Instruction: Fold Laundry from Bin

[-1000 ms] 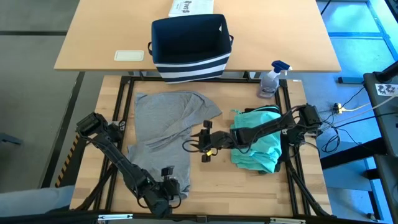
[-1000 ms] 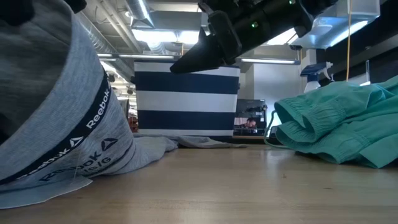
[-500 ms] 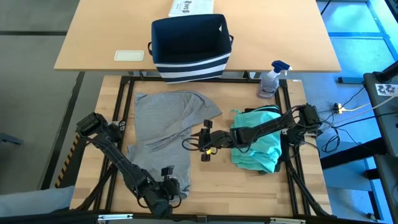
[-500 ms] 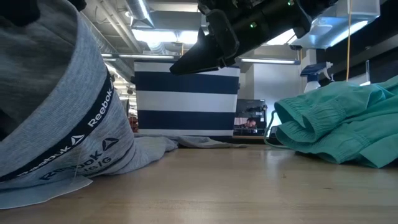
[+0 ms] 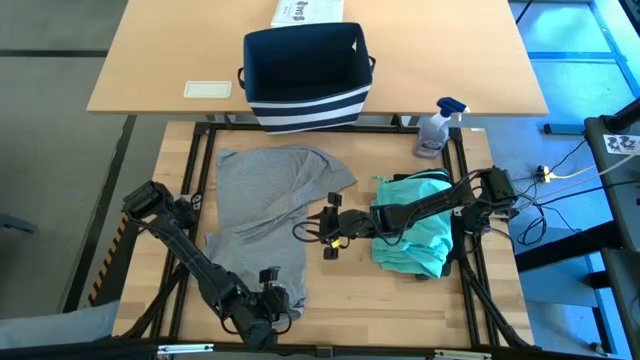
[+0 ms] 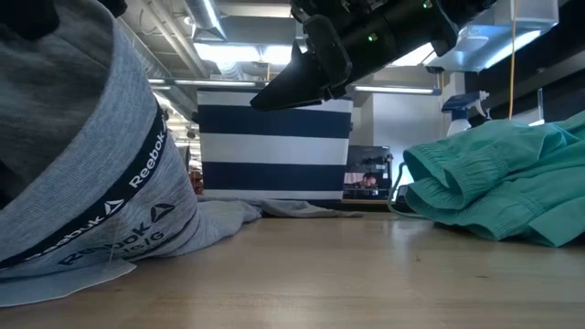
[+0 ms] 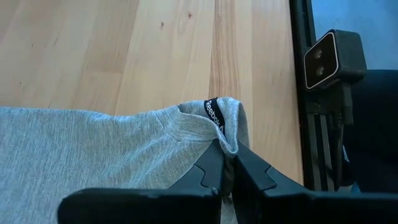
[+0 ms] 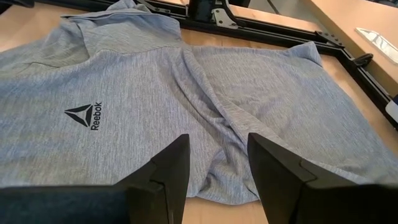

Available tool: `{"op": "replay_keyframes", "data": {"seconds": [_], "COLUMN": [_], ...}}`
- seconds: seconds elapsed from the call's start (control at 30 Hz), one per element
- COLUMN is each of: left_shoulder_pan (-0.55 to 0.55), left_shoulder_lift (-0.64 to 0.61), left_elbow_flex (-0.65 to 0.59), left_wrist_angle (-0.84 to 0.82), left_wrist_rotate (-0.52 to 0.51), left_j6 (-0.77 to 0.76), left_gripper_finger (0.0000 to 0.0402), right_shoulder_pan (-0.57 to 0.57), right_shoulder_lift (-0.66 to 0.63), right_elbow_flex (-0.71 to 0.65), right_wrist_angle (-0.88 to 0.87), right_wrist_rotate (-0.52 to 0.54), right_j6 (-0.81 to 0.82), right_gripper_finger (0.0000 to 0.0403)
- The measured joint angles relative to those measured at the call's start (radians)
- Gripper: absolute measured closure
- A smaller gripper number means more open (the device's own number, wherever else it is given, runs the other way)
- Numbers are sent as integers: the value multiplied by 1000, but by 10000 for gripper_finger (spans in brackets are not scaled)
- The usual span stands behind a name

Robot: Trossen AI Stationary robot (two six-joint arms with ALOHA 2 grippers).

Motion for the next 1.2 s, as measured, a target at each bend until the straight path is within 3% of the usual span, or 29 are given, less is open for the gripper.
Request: {"op": "replay_keyframes", "data": {"seconds": [1.2], "left_shoulder_pan": [1], "left_shoulder_lift": [0], "left_elbow_flex": [0], "left_wrist_angle": [0], "left_wrist_rotate": [-21], "left_j6": [0], "left_gripper_finger": [390], "right_shoulder_pan": [-1], "right_shoulder_lift": [0], "right_elbow_flex": [0], "right_wrist_angle": [0], "right_wrist_rotate": [0], "right_j6": [3], "right_gripper_finger": [243]}}
